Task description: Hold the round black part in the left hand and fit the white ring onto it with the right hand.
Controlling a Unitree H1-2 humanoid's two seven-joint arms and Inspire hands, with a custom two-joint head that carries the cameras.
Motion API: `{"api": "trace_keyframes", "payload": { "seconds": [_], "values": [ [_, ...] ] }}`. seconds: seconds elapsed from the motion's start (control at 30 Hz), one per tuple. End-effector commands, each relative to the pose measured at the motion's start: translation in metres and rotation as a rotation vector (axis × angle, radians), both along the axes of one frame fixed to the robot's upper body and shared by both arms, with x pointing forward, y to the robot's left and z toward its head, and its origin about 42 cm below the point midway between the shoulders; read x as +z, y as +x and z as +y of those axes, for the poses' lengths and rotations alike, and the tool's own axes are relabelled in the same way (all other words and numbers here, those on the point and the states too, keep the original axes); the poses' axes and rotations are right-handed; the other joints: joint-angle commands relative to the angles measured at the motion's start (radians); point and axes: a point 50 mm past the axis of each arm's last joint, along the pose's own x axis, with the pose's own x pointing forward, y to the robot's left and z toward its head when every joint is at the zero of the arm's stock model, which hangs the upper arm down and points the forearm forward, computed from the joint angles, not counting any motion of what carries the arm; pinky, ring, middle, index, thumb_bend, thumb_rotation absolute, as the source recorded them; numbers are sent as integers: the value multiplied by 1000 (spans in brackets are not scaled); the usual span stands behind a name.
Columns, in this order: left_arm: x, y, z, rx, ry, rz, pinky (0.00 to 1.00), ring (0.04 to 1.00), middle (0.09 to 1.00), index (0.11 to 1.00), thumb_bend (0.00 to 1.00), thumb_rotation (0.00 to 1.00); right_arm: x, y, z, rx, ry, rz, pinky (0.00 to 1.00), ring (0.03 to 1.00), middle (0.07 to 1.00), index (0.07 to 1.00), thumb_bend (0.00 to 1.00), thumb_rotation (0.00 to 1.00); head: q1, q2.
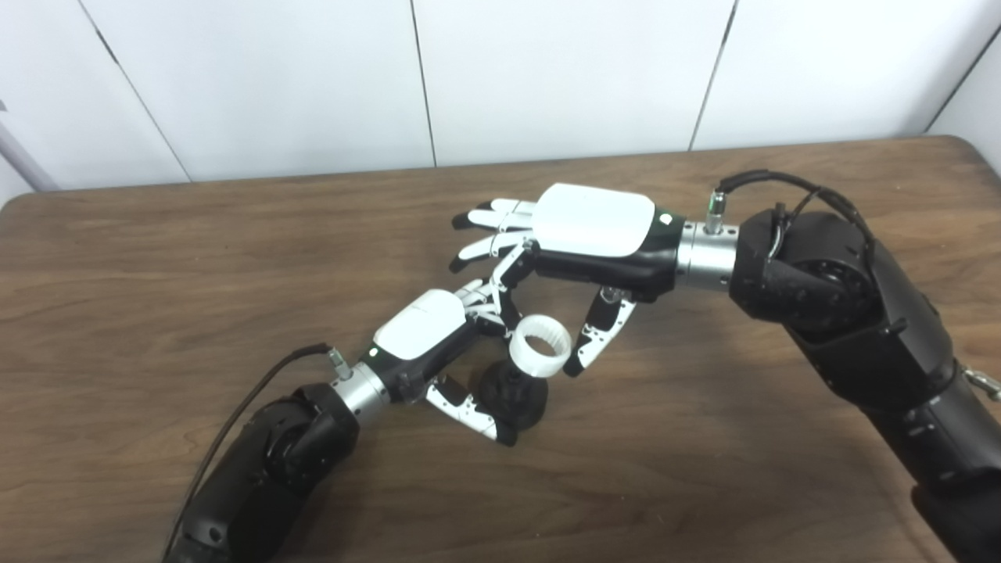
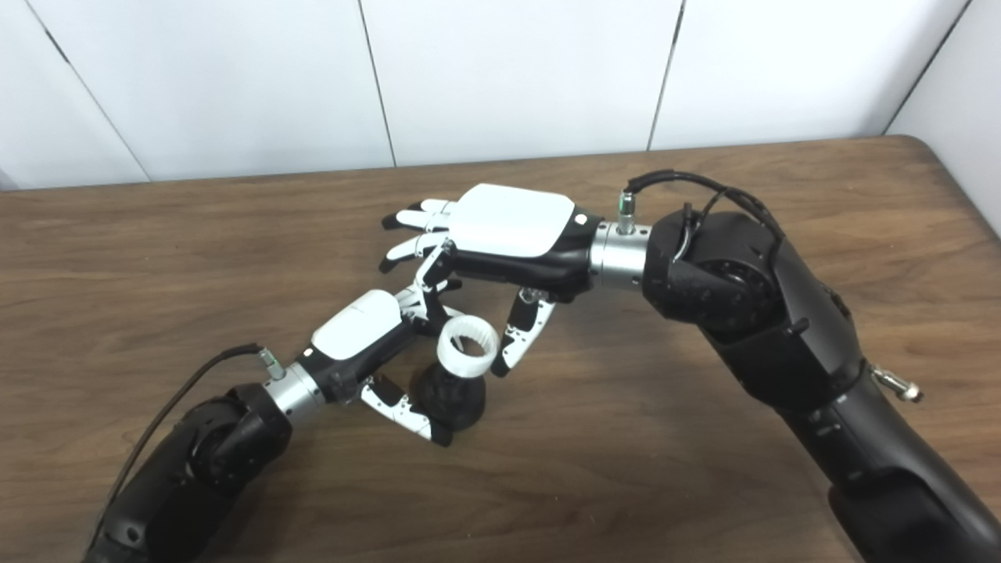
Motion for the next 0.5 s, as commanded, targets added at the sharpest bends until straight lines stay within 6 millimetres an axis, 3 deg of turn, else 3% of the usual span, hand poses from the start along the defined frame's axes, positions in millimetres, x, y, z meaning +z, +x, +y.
{"api": "trace_keyframes", "payload": {
  "seconds": [0.0,0.47],
  "values": [
    [12,4,2,1,-3,-41,1000,993,787,480,524,64,14,1,4,28,34,-52,1000,1000,886,481,525,144,3,1],
    [19,0,-4,5,-5,-34,1000,1000,792,480,524,63,5,5,9,24,24,-33,1000,1000,883,482,525,143,19,12]
  ]
}}
